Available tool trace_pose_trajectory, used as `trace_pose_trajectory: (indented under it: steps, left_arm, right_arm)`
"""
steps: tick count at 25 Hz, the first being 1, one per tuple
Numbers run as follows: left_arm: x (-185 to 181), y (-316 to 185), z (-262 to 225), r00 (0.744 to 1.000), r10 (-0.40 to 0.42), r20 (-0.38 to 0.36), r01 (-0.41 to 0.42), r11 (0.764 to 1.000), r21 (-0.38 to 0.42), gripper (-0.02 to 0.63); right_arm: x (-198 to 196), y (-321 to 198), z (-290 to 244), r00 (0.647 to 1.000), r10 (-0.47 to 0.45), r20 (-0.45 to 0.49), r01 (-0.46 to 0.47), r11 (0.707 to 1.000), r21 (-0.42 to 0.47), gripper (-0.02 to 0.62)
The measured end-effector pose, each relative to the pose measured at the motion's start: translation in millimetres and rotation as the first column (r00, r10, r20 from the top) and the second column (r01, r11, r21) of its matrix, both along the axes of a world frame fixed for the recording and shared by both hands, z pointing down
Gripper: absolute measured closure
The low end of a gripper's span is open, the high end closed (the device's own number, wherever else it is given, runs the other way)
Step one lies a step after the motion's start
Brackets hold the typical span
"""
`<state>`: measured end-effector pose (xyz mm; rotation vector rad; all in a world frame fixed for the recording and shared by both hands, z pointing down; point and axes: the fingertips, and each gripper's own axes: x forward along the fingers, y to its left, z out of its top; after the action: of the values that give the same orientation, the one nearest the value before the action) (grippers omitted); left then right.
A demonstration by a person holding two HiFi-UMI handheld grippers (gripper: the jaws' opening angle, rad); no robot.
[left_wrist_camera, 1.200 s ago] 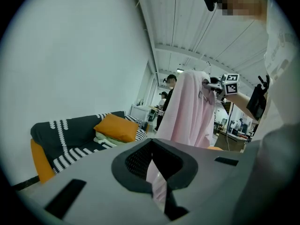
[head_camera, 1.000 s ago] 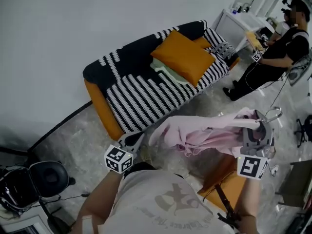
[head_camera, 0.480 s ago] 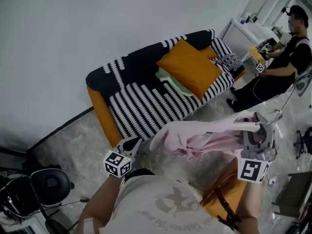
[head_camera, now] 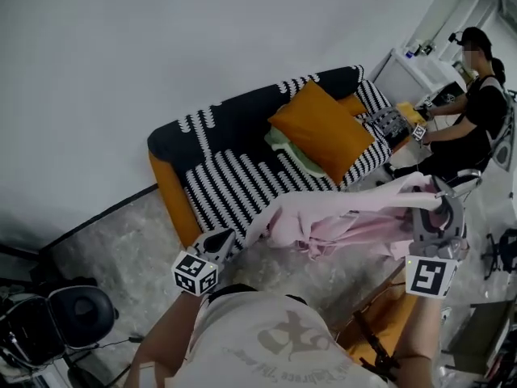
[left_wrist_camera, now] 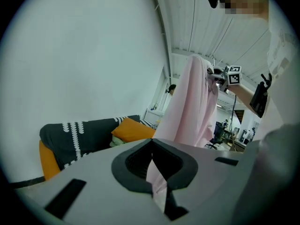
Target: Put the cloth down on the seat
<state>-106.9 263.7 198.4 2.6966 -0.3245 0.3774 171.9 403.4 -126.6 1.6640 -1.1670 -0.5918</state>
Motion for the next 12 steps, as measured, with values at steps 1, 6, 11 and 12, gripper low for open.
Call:
trace_pose_trajectory:
  steps: [1, 6, 11, 12]
  left_arm:
    - [-2, -6, 1, 1.0, -0.011, -0.005, 0.011, 1.0, 0.003, 0.595]
    - [-18, -36, -3, 0.997, -0.07, -0.027, 0.071, 0.997, 0.024, 0.595]
    - [-43, -58, -4, 0.99, -0.14, -0.02, 0.141, 0.989, 0.037, 0.595]
    - [-49, -63, -4, 0.987, -0.158, -0.019, 0.159, 0.987, 0.039, 0.595]
  right_arm:
    - [1, -8, -2, 1.0, -0.003, 0.002, 0.003, 1.0, 0.002, 0.437]
    - [-7, -47, -9, 0.999, -0.035, 0.003, 0.035, 0.999, 0.0, 0.437]
    - [-20, -99, -7, 0.994, -0.112, 0.009, 0.112, 0.994, -0.006, 0.437]
    - [-23, -109, -8, 0.992, -0.127, 0.012, 0.127, 0.992, -0.001, 0.437]
